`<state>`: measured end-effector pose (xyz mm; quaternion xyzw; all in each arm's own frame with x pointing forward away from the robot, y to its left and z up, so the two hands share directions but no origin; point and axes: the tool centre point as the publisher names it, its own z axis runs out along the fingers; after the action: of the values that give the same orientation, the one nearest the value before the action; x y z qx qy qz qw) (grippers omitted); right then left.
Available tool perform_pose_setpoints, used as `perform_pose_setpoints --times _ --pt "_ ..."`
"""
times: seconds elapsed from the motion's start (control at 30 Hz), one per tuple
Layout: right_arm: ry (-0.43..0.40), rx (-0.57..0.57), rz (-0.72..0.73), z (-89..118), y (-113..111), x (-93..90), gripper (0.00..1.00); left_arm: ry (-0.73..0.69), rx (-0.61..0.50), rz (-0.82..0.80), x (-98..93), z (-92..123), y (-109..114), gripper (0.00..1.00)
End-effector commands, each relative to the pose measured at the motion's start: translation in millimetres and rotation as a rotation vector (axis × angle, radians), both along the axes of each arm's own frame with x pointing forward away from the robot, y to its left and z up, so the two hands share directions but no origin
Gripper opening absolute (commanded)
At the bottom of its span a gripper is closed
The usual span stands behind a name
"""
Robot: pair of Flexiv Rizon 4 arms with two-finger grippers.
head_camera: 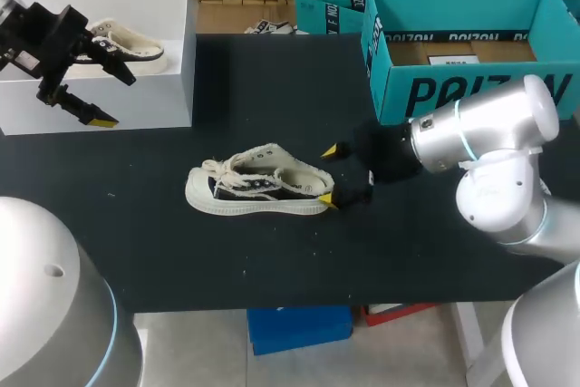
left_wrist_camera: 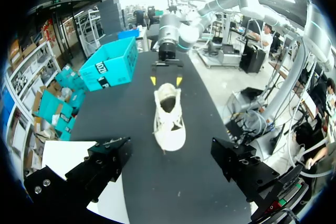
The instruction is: Take the shoe out of the shoebox, open the shoe tongue, remove and reinsert the insole, then place the shoe into the shoebox
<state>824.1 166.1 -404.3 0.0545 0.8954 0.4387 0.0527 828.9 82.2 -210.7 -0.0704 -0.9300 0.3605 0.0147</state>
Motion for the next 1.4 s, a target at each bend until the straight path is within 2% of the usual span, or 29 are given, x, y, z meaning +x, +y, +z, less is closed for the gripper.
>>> perform_pose_setpoints --times 0.03,0.4,0.93,0.97,1.0,1.33,1.4 --pt "-0.001 0.014 0.001 -14 20 5.6 1.00 -0.003 0.000 0.000 -0.1 -1 0 1.00" --pt "0.021 0.038 0.006 -24 30 -1.0 1.00 -0.003 0.000 0.000 -0.1 -1 0 1.00" --pt "0.043 0.060 0.048 -40 31 -6.3 1.00 -0.003 0.000 0.000 -0.1 -1 0 1.00" --pt "0.043 0.059 0.050 -41 32 -6.3 0.45 -0.003 0.000 0.000 -0.1 -1 0 1.00" --pt "0.043 0.059 0.050 -41 32 -6.3 0.00 -0.003 0.000 0.000 -0.1 -1 0 1.00" --pt "0.043 0.059 0.050 -41 32 -6.3 0.00 -0.003 0.000 0.000 -0.1 -1 0 1.00" --pt "0.043 0.059 0.050 -41 32 -6.3 0.00 -0.020 0.021 -0.011 -7.0 6 -10 1.00"
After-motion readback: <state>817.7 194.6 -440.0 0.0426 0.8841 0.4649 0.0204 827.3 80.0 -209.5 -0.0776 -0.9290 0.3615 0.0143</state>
